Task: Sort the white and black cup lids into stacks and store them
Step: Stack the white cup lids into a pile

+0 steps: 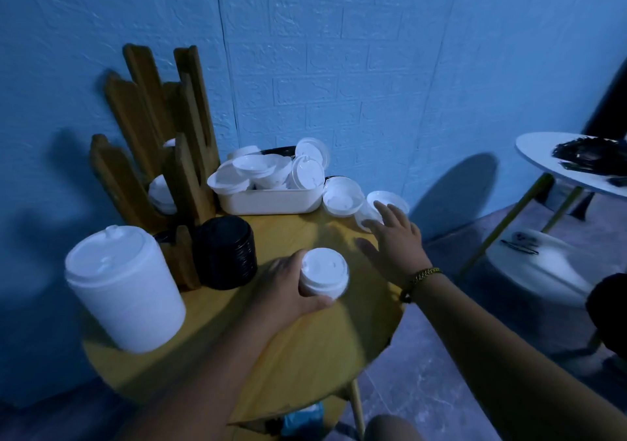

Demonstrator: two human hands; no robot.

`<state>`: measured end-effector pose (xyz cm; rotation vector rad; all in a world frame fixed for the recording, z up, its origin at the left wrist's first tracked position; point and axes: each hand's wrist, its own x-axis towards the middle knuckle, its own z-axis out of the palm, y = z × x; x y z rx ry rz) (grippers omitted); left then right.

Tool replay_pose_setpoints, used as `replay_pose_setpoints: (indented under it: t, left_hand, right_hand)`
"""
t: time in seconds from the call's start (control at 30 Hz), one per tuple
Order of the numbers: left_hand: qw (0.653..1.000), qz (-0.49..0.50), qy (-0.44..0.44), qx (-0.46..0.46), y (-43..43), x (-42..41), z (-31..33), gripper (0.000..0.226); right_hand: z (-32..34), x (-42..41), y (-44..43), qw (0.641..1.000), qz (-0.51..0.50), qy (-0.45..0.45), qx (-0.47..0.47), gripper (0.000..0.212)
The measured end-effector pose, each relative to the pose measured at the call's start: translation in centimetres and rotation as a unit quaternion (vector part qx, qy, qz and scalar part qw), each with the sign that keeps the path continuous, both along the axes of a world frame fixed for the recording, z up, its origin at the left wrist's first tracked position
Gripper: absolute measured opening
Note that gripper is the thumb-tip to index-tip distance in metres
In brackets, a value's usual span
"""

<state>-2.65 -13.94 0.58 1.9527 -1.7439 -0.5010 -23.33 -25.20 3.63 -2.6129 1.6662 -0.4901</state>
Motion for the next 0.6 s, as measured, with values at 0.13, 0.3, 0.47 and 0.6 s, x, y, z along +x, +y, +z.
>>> replay_pose_setpoints:
  t: [0.13,0.3,0.47,0.6]
  left_hand:
    - [1.0,0.002,-0.005,-0.006,0.1,0.2,-0.4,0.105]
    - [1.0,0.005,0.025,-0.008,0.3,0.3,-0.4,0.11]
    - [0.999,0.004,0.024,-0.027,0.4,0.2,-0.3,0.101]
    - [0.999,0.005,0.011,-0.035,0.5,0.2,-0.4,0.1]
  right_hand:
    - [0.5,-0.5,-2.6,0.997,-0.03,0.072,0.022,0.046]
    - [0.8,-0.1,-3.6,0.998,-0.026,0.056,0.026,0.04]
    - [1.1,-0.4,-2.6,0.999,0.005,-0.037,-0.016,0.036]
    - [1.9,0.0,0.5,0.959,0.039,-0.275,-0.053,0.023]
